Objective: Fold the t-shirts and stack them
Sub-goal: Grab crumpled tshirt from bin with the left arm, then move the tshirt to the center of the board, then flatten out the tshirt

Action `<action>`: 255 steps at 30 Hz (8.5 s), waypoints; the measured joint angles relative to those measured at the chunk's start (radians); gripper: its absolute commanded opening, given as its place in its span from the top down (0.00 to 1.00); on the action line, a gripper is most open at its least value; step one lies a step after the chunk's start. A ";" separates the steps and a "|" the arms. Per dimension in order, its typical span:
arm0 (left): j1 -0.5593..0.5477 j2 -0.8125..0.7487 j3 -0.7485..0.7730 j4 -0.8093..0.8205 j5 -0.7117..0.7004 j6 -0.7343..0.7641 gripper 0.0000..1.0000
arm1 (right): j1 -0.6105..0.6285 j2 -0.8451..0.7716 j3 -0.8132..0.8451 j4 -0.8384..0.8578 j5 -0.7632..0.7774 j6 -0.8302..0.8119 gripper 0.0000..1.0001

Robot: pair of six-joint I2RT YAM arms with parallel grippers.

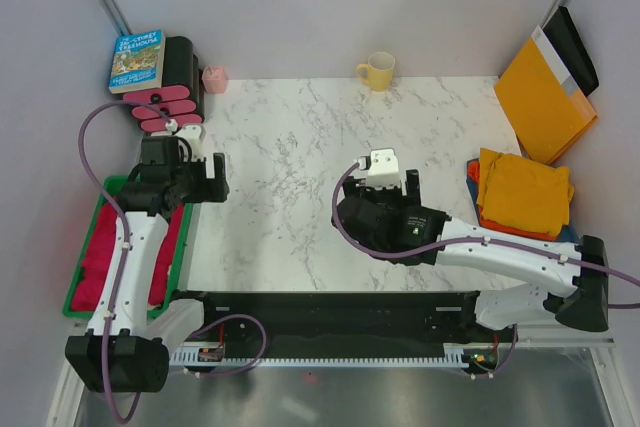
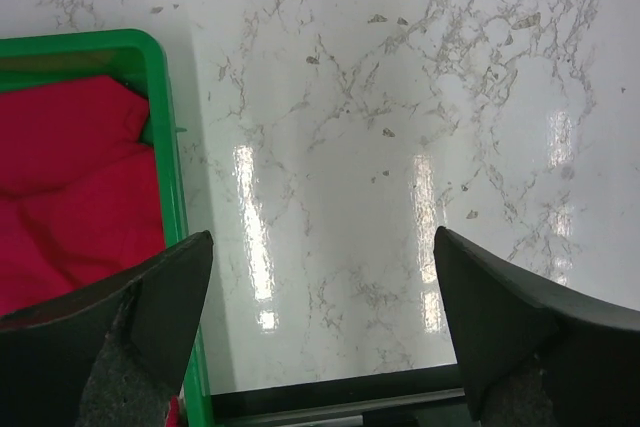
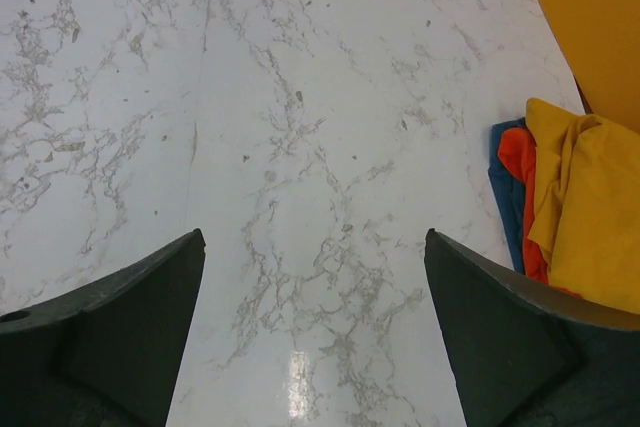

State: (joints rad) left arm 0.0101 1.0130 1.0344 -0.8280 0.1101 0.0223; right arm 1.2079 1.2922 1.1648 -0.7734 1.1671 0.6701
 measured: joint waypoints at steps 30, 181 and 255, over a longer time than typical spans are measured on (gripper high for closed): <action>0.931 0.057 -0.082 0.000 0.165 0.248 0.31 | -0.069 -0.072 -0.065 0.221 -0.233 -0.180 0.02; 0.126 0.688 0.123 0.242 0.154 0.045 0.15 | -0.131 0.265 -0.098 0.086 -0.380 0.330 1.00; 0.403 0.179 0.373 0.059 0.477 0.034 0.98 | -0.803 -0.299 0.202 0.039 -0.229 -0.223 1.00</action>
State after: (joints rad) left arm 0.4129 1.1923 1.4071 -0.7689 0.5869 0.0559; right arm 0.4053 0.9928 1.3670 -0.7341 0.9379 0.4469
